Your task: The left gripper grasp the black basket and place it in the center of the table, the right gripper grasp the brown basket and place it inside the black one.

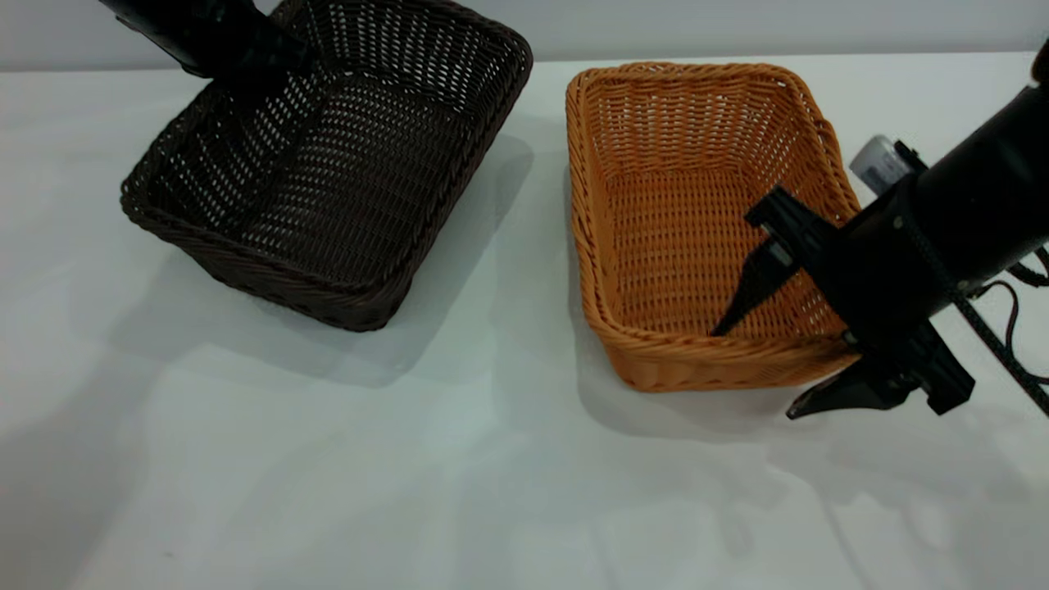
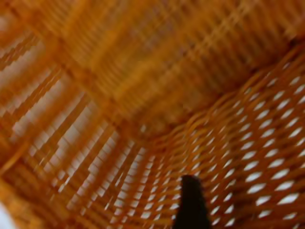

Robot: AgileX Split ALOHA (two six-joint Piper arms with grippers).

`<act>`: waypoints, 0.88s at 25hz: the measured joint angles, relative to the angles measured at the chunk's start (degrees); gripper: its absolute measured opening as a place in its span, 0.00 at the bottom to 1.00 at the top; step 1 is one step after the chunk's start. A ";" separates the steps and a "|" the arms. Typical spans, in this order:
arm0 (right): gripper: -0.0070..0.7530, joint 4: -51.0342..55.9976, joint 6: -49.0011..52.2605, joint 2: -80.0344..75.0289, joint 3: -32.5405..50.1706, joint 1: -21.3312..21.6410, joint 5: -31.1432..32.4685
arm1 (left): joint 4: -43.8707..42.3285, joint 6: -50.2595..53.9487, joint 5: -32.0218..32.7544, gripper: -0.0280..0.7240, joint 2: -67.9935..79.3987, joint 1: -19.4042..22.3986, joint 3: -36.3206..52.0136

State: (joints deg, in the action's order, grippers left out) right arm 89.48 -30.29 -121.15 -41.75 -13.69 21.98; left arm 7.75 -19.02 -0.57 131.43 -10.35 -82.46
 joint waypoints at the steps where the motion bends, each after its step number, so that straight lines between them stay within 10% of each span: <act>1: 0.60 0.00 0.00 -0.11 0.00 0.00 -0.82 | 0.00 -0.07 0.00 0.15 0.00 0.00 0.00; 9: 0.15 3.13 1.70 -0.21 -2.44 1.03 -6.29 | 0.24 -2.50 -0.06 0.15 -0.02 0.83 -0.06; 22: 0.10 -5.30 -11.59 -0.28 -17.69 20.05 5.46 | 0.52 -16.09 4.13 0.15 -0.52 -1.42 -0.36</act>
State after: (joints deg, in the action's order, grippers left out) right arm 84.18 -41.88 -121.43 -59.44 6.36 27.43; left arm 8.27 -35.10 3.56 130.91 -11.77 -82.82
